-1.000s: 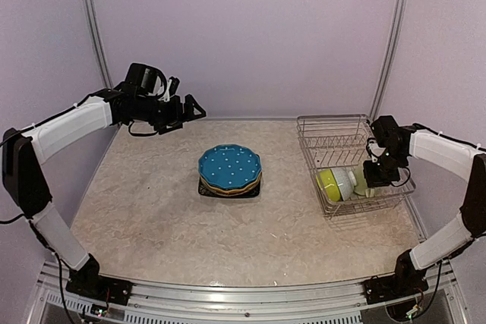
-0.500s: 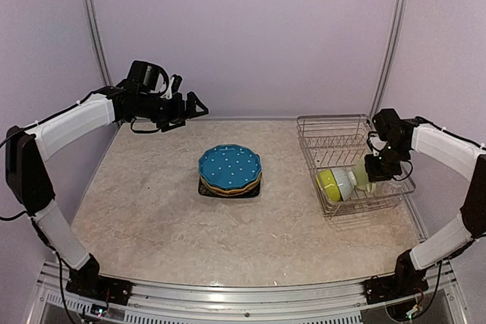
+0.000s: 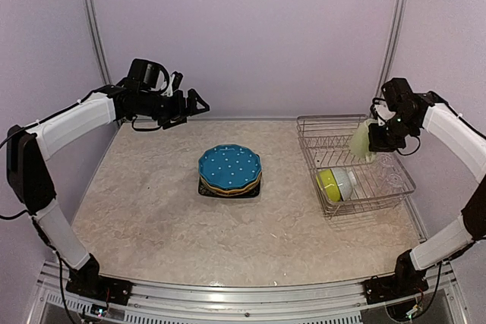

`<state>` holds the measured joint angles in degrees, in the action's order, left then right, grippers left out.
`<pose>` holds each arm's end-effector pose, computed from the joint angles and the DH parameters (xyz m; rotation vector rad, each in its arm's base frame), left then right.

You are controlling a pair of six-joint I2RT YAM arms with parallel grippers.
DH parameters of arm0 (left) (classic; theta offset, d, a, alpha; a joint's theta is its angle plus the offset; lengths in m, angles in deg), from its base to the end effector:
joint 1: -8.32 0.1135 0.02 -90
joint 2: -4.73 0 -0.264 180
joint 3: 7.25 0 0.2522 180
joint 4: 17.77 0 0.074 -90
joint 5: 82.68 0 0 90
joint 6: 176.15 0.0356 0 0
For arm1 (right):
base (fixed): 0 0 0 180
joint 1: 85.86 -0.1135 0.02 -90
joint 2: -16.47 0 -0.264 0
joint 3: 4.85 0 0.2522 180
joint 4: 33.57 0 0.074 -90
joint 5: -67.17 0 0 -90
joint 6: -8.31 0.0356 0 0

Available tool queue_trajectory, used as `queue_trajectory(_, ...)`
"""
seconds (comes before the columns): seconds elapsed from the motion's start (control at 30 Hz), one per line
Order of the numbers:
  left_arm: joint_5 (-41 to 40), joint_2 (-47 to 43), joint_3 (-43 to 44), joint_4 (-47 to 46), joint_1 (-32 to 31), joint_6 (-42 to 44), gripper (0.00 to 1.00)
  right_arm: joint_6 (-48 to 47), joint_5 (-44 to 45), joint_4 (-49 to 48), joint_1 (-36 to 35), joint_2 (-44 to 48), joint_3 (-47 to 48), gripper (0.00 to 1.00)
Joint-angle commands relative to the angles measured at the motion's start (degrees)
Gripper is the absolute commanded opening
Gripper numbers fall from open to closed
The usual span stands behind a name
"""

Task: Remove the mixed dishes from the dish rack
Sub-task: Pass from the right arm to the left

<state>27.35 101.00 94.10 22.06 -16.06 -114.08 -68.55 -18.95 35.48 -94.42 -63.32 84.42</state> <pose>0.3487 -0.1714 0.3370 0.1393 2.2742 -0.8830 0.2747 0.0389 0.3204 0.1282 2.6042 0.0467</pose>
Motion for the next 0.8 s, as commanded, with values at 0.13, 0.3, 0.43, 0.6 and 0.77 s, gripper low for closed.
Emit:
queue_trajectory(0.13, 0.97, -1.73, 1.06, -6.35, 0.38, -0.38, 0.99, 2.53, -13.52, -6.26, 0.62, 3.06, 15.04, 0.00)
queue_trajectory(0.3, 3.41, -2.64, 2.28, -10.39, 0.37, -1.87, 0.99, 8.37, -23.82, -16.08, 0.56, 2.91, 17.45, 0.00)
queue_trajectory(0.43, 7.27, -2.16, 4.54, -12.94, -0.36, -4.26, 0.99, 16.15, -31.84, -30.17, 0.41, 4.60, 13.83, 0.00)
queue_trajectory(0.6, 11.51, -0.45, 7.13, -16.96, -2.80, -6.04, 0.99, 22.67, -36.31, -44.10, 0.09, 4.46, 11.40, 0.00)
queue_trajectory(0.77, 15.98, 3.21, 11.63, -22.66, -5.11, -9.85, 0.98, 28.47, -39.62, -54.56, -1.06, 2.61, 10.39, 0.00)
